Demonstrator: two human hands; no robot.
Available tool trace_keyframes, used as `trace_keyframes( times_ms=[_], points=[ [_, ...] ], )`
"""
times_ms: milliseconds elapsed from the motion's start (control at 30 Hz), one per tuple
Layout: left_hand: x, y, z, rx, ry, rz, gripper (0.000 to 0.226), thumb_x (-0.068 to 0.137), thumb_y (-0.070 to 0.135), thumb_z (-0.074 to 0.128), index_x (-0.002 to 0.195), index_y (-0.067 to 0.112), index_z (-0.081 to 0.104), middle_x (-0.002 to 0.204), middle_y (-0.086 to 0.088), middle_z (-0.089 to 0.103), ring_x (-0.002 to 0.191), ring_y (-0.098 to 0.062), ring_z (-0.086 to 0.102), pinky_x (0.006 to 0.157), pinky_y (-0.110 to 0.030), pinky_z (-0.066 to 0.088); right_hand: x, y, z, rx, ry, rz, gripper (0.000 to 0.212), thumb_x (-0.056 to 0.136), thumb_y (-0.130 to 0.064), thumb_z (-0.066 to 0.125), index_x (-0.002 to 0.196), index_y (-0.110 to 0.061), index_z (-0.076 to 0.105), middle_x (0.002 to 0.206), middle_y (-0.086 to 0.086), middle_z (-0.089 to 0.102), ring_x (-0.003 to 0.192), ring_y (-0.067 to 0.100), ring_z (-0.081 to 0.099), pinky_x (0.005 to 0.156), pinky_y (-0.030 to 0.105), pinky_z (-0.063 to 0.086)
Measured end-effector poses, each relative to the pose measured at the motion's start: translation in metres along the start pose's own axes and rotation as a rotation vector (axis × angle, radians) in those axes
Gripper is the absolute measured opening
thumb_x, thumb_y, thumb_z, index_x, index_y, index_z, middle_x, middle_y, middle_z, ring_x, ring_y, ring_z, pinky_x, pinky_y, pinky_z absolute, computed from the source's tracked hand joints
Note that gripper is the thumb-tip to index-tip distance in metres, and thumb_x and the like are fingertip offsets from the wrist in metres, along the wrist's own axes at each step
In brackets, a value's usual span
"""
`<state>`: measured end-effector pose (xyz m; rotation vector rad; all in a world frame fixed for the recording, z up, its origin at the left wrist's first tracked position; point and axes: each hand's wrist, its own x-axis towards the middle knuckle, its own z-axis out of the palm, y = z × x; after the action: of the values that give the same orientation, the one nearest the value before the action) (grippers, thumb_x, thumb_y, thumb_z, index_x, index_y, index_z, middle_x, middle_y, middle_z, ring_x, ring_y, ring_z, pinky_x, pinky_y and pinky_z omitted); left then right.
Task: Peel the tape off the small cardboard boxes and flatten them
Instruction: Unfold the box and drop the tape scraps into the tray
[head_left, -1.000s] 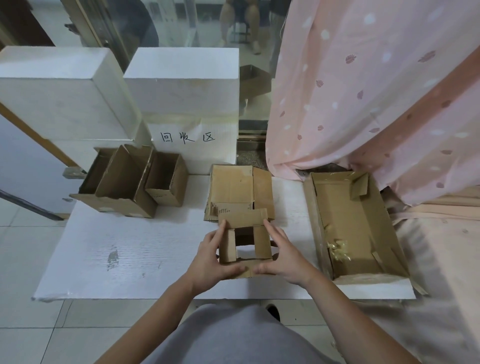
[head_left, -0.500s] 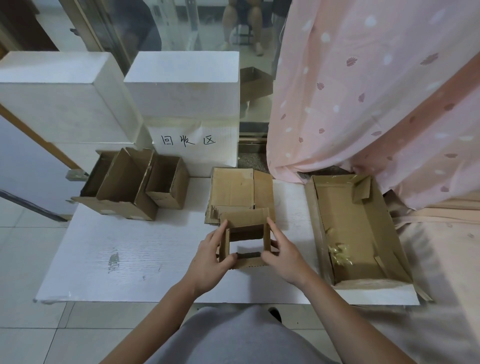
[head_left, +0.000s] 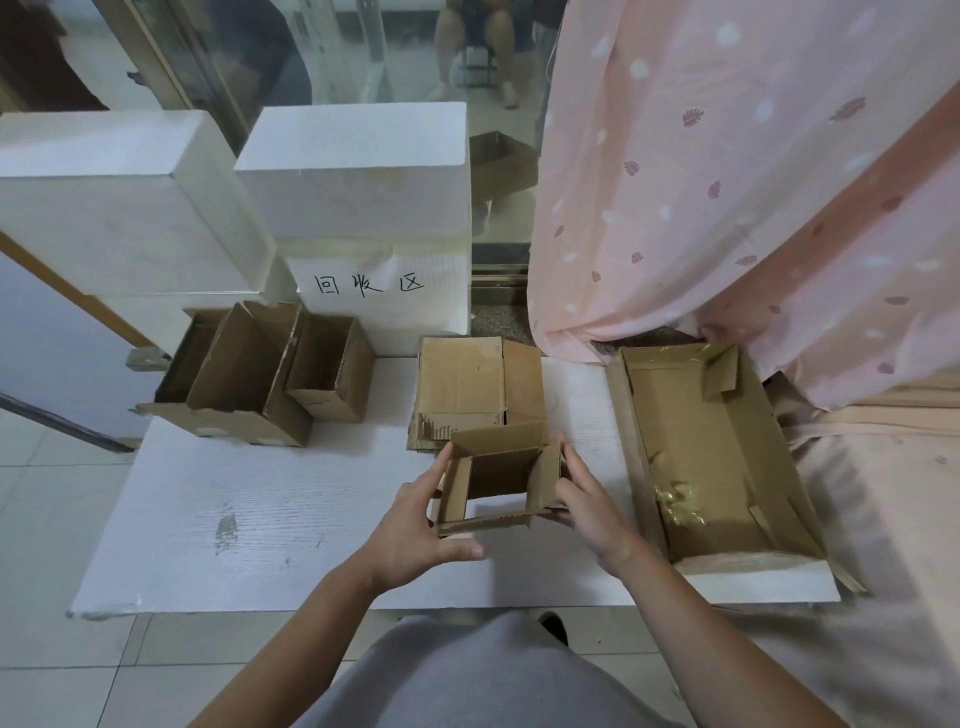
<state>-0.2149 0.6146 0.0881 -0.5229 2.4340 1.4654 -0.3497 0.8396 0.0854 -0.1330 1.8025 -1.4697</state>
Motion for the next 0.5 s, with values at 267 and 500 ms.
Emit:
trace_keyframes(
  times_ms=[267,500],
  points=[
    [0.002,0.004,0.0,0.151,0.049,0.018,0.119,0.083,0.026,0.085,0.148,0.067,-0.005,0.157,0.013,0.037,0.126,-0.009,0.043,0.102,-0.033,0.05,0.001,0.004,-0.002,0.236,0.044,0.1,0.054,0.1,-0.003,0.036,0.131,-0.045,0.051,0.119,0.005,0.072,0.106,0.028,0.064,0.098,0.049,0.053],
    [0.001,0.01,0.002,0.017,0.146,0.034,0.094,0.074,0.05,0.09,0.144,0.052,0.027,0.145,0.024,0.044,0.135,-0.003,0.042,0.11,-0.032,0.043,0.003,0.01,-0.004,0.41,-0.02,0.106,0.038,0.104,-0.037,0.045,0.141,-0.038,0.052,0.131,0.008,0.067,0.116,0.031,0.064,0.102,0.05,0.051]
  ],
)
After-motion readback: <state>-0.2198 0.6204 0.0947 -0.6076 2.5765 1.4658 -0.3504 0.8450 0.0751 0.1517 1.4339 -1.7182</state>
